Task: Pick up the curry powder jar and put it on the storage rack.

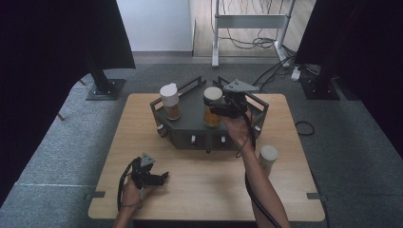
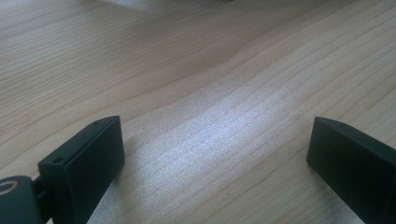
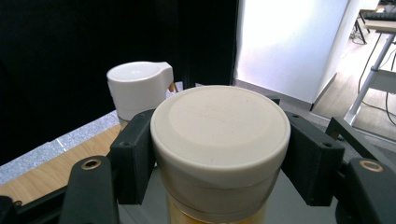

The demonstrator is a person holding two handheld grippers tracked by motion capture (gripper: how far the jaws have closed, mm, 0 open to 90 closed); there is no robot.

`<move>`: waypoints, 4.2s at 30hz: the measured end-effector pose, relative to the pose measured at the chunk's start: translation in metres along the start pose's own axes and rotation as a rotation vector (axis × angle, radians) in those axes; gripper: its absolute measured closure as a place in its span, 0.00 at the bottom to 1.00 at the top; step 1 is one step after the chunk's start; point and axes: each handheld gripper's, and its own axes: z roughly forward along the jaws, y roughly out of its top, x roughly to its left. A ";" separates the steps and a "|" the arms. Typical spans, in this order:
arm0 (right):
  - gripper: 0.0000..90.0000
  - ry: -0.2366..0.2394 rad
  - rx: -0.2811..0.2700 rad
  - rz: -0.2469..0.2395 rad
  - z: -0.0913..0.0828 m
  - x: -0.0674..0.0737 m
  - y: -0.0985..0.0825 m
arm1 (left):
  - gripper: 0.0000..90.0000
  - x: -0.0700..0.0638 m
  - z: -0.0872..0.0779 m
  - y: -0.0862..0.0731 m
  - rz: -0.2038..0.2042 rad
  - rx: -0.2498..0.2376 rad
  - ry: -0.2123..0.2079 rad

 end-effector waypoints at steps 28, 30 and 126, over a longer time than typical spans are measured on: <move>0.35 -0.025 0.022 0.012 0.023 0.002 -0.015 | 0.04 0.000 0.000 0.000 0.000 -0.001 -0.001; 0.33 -0.031 0.019 0.011 0.023 0.004 -0.015 | 0.04 0.000 0.000 0.000 0.000 0.000 -0.001; 0.15 -0.144 0.243 -0.084 -0.112 -0.014 -0.075 | 0.04 -0.001 0.000 0.000 -0.002 -0.001 0.000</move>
